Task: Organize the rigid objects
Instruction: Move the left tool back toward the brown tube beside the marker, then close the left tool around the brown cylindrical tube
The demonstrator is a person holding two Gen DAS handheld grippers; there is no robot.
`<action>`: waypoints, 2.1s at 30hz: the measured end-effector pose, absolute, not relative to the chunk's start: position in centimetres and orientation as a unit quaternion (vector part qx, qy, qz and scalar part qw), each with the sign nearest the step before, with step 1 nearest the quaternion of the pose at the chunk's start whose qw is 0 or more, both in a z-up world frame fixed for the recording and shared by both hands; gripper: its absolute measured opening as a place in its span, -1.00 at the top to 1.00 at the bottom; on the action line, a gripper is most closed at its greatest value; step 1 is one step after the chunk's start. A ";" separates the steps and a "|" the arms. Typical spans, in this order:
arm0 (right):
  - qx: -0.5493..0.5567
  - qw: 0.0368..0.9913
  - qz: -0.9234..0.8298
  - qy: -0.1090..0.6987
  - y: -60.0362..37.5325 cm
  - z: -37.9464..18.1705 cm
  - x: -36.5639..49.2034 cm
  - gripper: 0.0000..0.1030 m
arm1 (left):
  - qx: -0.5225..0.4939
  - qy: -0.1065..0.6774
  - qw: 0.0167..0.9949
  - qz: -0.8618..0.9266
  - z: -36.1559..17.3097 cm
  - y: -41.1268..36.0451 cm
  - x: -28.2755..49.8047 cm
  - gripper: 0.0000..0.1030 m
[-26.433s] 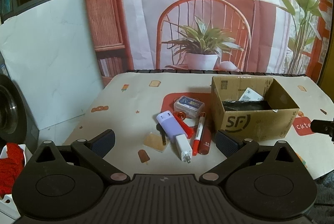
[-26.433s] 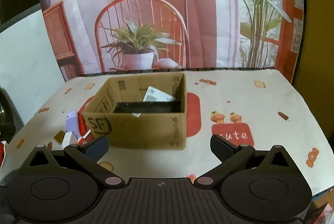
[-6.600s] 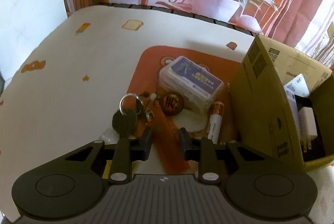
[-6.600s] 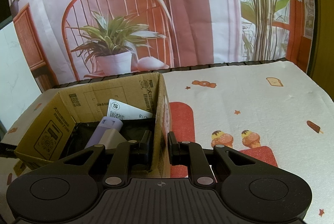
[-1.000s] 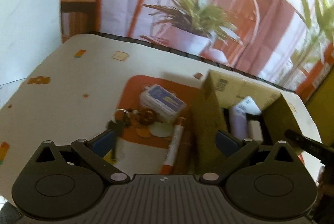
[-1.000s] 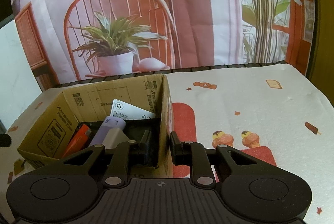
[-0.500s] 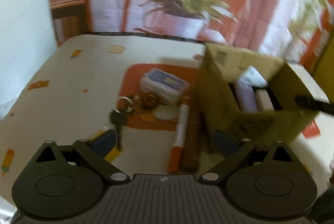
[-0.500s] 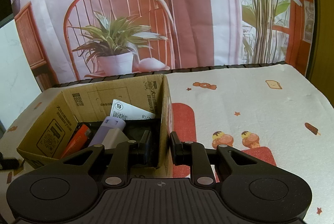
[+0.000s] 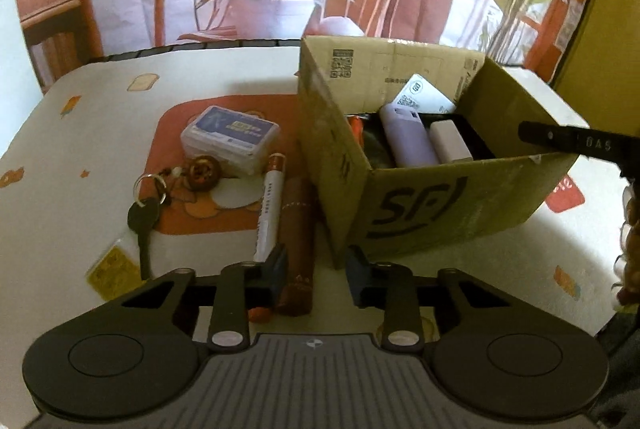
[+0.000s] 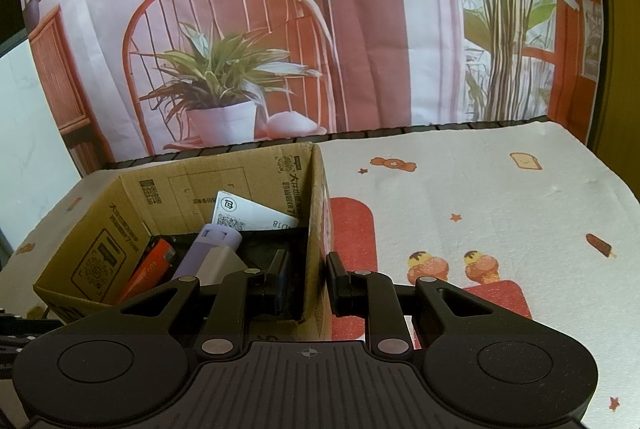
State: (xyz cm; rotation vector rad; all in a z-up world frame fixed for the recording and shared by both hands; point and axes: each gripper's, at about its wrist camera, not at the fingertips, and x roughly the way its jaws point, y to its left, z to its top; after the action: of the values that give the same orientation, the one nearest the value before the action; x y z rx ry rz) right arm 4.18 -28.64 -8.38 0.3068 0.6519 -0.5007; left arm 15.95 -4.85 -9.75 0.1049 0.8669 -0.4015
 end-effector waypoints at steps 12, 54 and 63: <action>0.149 0.905 -0.242 0.316 -28.6 -8.5 4.2 0.61 | 0.066 0.431 0.882 -0.176 -10.6 -4.3 17.0 0.52; 0.149 0.905 -0.241 0.316 -28.7 -8.5 4.3 0.60 | 0.060 0.445 0.879 -0.159 -12.0 -4.5 19.2 0.50; 0.149 0.905 -0.241 0.316 -28.7 -8.5 4.3 0.60 | 0.025 0.438 0.889 -0.134 -11.9 -3.0 16.8 0.52</action>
State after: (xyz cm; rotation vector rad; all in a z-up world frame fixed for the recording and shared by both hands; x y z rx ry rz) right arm 4.27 -28.73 -8.47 0.3076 0.6529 -0.4986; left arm 16.79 -3.05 -11.94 0.0518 0.9092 -0.2783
